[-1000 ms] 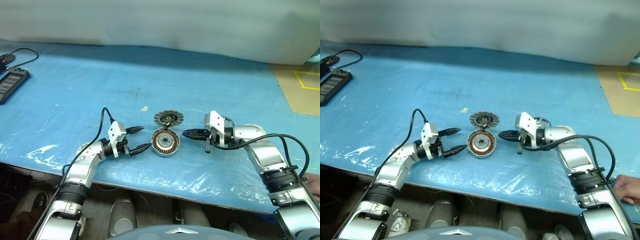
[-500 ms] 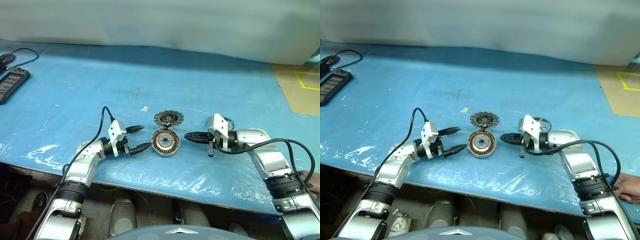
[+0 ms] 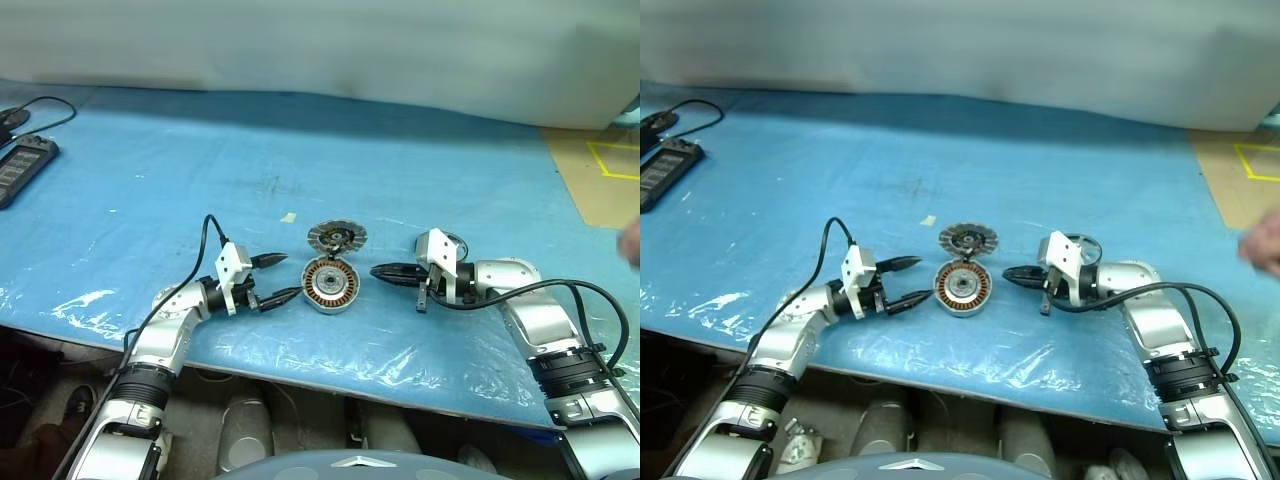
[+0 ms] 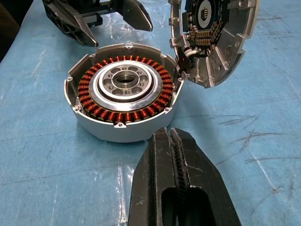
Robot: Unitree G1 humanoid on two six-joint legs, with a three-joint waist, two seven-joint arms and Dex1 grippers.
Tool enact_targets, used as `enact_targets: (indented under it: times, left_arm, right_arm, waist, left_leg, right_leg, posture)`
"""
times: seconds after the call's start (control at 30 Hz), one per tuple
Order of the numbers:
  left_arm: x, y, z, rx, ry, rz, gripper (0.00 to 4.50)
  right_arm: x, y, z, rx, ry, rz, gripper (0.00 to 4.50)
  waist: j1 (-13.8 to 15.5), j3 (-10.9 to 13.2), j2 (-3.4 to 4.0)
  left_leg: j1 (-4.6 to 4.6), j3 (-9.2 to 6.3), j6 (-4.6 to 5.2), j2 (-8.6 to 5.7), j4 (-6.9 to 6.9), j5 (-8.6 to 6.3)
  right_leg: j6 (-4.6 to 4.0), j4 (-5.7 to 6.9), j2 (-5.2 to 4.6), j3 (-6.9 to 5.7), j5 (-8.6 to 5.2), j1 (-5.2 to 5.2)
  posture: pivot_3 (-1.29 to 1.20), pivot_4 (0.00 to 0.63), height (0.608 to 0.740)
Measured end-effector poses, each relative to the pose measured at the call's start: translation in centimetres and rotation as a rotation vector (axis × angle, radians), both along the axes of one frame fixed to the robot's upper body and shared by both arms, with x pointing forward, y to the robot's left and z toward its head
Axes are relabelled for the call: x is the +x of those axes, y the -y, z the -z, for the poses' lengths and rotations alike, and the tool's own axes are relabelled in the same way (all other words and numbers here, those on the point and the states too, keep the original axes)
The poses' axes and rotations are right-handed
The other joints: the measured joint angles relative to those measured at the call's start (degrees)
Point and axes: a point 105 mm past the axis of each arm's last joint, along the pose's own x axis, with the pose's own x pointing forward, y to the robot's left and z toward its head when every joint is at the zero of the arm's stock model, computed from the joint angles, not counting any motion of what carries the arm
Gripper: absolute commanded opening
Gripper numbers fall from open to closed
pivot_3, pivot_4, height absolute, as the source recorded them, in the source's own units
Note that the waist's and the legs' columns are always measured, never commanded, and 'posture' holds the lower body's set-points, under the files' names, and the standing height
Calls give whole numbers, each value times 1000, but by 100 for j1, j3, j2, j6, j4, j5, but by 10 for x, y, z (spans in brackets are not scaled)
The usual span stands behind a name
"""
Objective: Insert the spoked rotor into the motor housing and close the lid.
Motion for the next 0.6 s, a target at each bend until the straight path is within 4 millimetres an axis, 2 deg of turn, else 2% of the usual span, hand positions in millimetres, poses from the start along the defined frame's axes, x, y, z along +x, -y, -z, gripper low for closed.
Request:
enact_targets:
  times: [0.6]
  left_arm:
    - [3,-2,1,10,2,-5,4085]
  right_arm:
    - [-1,8,2,-13,-15,25,23]
  waist:
    - [1,0,0]
  left_leg:
    - [0,0,0,0,1,0]
  right_leg:
    - [0,0,0,0,0,0]
  posture:
    - [0,150,740]
